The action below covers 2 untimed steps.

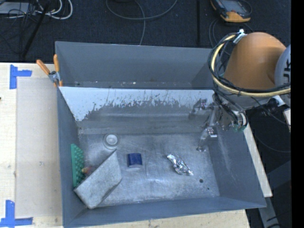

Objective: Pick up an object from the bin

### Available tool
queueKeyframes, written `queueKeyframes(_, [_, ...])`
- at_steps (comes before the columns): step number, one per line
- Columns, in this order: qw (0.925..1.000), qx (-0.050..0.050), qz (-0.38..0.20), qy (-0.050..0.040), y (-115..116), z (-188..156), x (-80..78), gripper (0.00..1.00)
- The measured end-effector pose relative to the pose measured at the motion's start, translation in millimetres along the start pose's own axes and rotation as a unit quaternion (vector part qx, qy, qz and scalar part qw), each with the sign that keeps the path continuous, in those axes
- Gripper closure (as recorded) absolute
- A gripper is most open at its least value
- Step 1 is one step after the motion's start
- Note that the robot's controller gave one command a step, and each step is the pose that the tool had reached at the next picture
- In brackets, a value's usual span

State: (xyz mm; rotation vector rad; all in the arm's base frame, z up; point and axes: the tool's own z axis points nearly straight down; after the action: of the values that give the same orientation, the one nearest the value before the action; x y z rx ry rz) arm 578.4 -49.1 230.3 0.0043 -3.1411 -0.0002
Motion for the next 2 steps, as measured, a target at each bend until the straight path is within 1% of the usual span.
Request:
queueKeyframes(1, [0.9945, 0.0, -0.105, -0.0006, 7.0, 157.1, 41.6, 0.0])
queueKeyframes(2, [0.9944, 0.0, -0.105, -0.0011, 6.9, 154.6, 40.6, 1.0])
